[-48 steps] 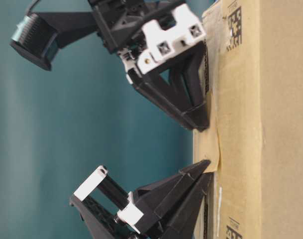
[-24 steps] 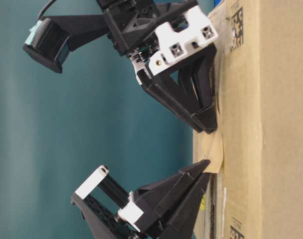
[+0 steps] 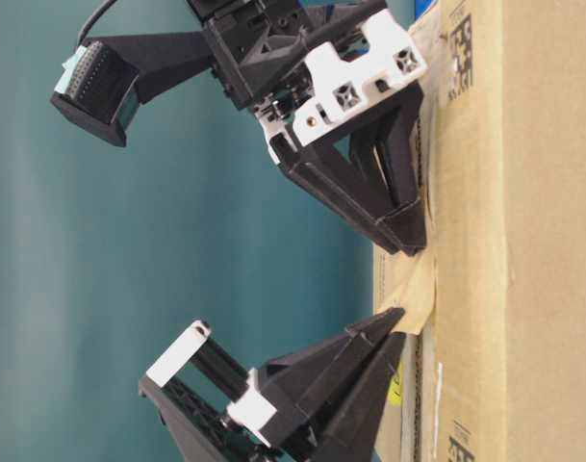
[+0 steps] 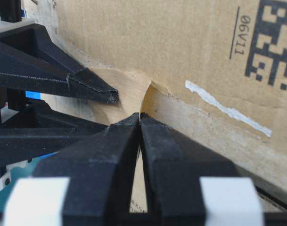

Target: Apply tape along the seams of the closed cardboard box to seal it securely.

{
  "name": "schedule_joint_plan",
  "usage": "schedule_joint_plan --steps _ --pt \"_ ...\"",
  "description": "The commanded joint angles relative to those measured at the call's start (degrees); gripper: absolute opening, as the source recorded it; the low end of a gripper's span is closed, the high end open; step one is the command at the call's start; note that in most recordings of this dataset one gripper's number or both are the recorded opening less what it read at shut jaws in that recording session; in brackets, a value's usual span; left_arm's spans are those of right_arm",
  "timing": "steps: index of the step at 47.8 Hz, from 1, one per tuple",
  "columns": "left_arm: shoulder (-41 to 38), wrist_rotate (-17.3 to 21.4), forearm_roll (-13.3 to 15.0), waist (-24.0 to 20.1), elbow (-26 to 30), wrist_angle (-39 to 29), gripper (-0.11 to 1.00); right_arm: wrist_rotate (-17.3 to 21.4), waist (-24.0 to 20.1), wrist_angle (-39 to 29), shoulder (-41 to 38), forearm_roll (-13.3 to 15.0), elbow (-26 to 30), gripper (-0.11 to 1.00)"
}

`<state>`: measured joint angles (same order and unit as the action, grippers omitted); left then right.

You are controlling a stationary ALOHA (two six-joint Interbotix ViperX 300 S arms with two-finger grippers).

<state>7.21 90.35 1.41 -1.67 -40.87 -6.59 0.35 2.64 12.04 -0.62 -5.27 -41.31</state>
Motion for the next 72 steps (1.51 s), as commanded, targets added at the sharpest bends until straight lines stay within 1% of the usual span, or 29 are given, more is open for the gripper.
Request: schedule_joint_plan --steps 1,5,8,10,12,14,25,30,38,66,72 --pt "0.44 0.09 0.09 -0.26 1.05 -0.97 0.1 -0.09 0.09 -0.44 0.44 -0.09 0.35 0.47" --pt "0.44 -0.18 0.09 -0.26 1.05 -1.23 0.25 -0.09 0.18 -0.53 0.44 -0.09 0.35 0.47" --pt "0.44 -0.18 0.09 -0.26 1.05 -1.23 0.41 -0.09 0.18 -0.53 0.53 -0.09 0.35 0.47" --pt "0.44 -0.09 0.09 -0.35 1.05 -1.23 0.49 -0.09 0.18 -0.53 0.62 -0.09 0.26 0.47" --pt "0.53 0.0 0.09 -0.44 0.97 -1.23 0.57 0.0 0.18 -0.44 0.62 -0.09 0.26 0.47" --pt "0.62 0.09 0.09 -0.53 0.88 -1.23 0.62 0.0 0.18 -0.53 0.62 -0.18 0.18 0.47" --pt "0.53 0.26 0.09 -0.62 1.14 -1.23 0.6 0.09 0.18 -1.67 0.7 -0.62 0.09 0.47" --pt "0.7 0.18 0.09 -0.62 0.97 -1.23 0.6 0.09 0.18 -3.25 0.7 -1.23 0.09 0.47" --pt "0.79 0.0 0.09 -0.7 0.97 -1.23 0.6 0.09 0.18 -4.92 0.7 -1.23 0.18 0.47" --pt "2.11 -0.53 0.09 -1.32 0.35 -3.16 0.59 0.09 0.18 -5.01 0.79 -1.23 0.09 0.47" --pt "3.87 -1.05 0.09 -2.37 -0.26 -2.99 0.59 0.0 0.18 -4.92 0.79 -1.32 0.09 0.47"
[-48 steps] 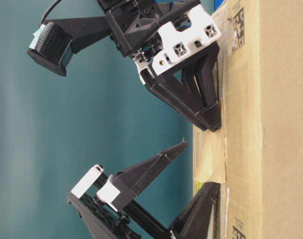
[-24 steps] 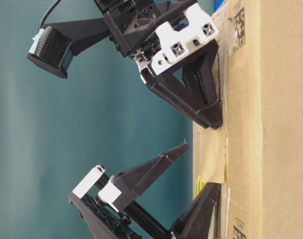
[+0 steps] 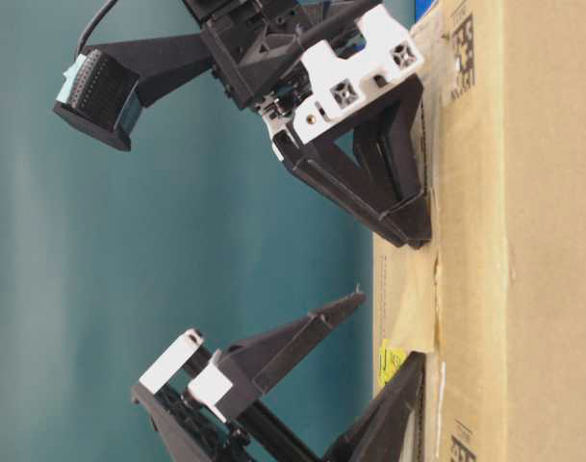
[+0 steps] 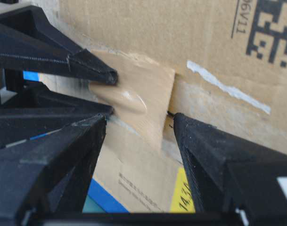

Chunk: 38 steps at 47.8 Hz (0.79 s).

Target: Apply tape along the seams of the closed cardboard box to seal it securely.

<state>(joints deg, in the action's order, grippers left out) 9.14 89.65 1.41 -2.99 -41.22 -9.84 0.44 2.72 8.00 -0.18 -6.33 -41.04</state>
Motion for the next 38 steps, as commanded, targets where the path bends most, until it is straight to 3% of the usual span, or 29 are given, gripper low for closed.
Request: schedule_joint_plan --steps 1,9,15,22,28,38 --pt "2.37 -0.53 0.09 -1.14 -0.09 0.44 0.59 -0.09 0.09 -0.79 0.35 -0.18 -0.18 0.46" --pt "5.8 -1.85 0.79 -1.85 -2.37 3.25 0.6 -0.09 0.09 -0.62 1.41 -0.18 -0.18 0.46" --pt "8.09 -7.56 1.58 -1.85 -4.83 9.67 0.59 -0.18 0.09 0.0 2.64 -0.09 -0.18 0.46" --pt "10.11 -20.74 1.49 -1.14 -6.86 18.02 0.56 -0.44 0.0 1.32 4.92 0.09 -0.18 0.46" --pt "11.34 -36.12 1.32 -0.26 -8.26 25.22 0.52 -0.7 -0.09 2.9 7.12 0.18 -0.18 0.46" --pt "11.95 -56.6 0.97 1.41 -8.88 29.79 0.4 -0.88 0.09 6.94 10.28 0.97 -0.18 0.46"
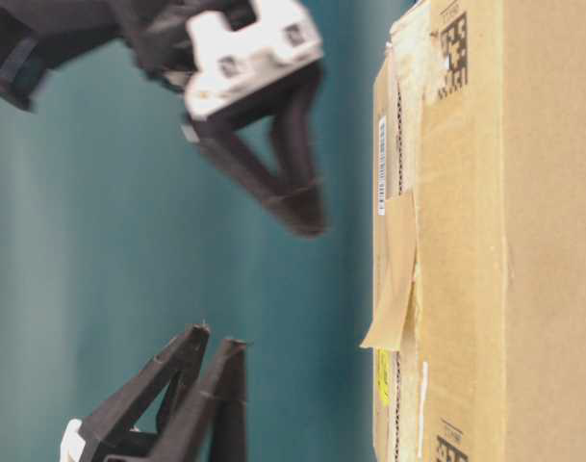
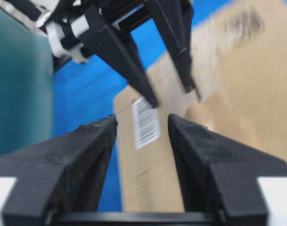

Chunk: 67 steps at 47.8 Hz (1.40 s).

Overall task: Apply tape along the seams of the closed cardboard box to seal it securely.
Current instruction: 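Reposition the left gripper and press the tape with both grippers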

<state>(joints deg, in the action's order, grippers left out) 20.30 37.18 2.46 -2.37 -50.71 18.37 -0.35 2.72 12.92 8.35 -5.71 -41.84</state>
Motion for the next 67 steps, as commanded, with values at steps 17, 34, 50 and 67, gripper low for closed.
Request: schedule_joint_plan --steps 17,34,50,67 --pt "-2.9 -20.3 -0.09 4.22 2.81 3.52 0.0 -0.18 1.49 7.12 0.88 0.35 1.49 -0.01" --pt "-13.36 -21.53 0.26 1.93 5.71 2.99 0.0 0.7 1.14 5.01 -4.48 0.09 3.78 -0.01" --pt "-16.08 -27.25 0.26 -0.09 2.81 0.18 0.0 0.79 -0.53 4.22 -8.96 -1.67 4.39 -0.01" --pt "-17.58 -29.27 0.26 -1.14 -0.35 0.44 0.0 0.7 -0.97 4.22 -10.72 -1.67 4.83 -0.01"
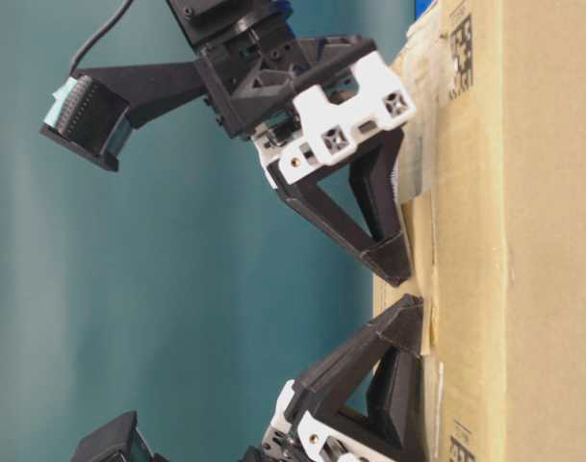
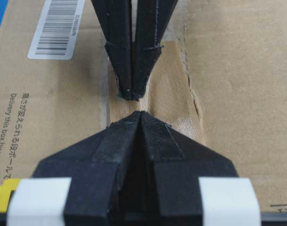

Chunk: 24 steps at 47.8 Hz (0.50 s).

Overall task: Apply tape along the seams of the closed cardboard box to seal it securely.
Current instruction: 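Reposition the left gripper and press the tape with both grippers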

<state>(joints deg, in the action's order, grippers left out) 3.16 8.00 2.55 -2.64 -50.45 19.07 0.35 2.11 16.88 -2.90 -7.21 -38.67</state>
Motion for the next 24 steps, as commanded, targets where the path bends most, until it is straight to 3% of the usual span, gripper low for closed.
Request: schedule_joint_plan --steps 1,13,24 --pt "-0.44 -0.09 0.18 -0.88 -0.62 -0.26 0.0 0.0 -0.35 0.26 0.44 -0.18 1.67 -0.01" --pt "-0.44 -0.18 0.18 -0.97 -0.88 -0.26 0.0 0.0 -0.18 -1.41 -0.18 -0.26 0.7 -0.01" --pt "0.44 -0.18 0.18 -0.79 -2.37 -0.35 0.0 0.0 0.44 -1.93 1.58 -2.46 -3.16 -0.01"
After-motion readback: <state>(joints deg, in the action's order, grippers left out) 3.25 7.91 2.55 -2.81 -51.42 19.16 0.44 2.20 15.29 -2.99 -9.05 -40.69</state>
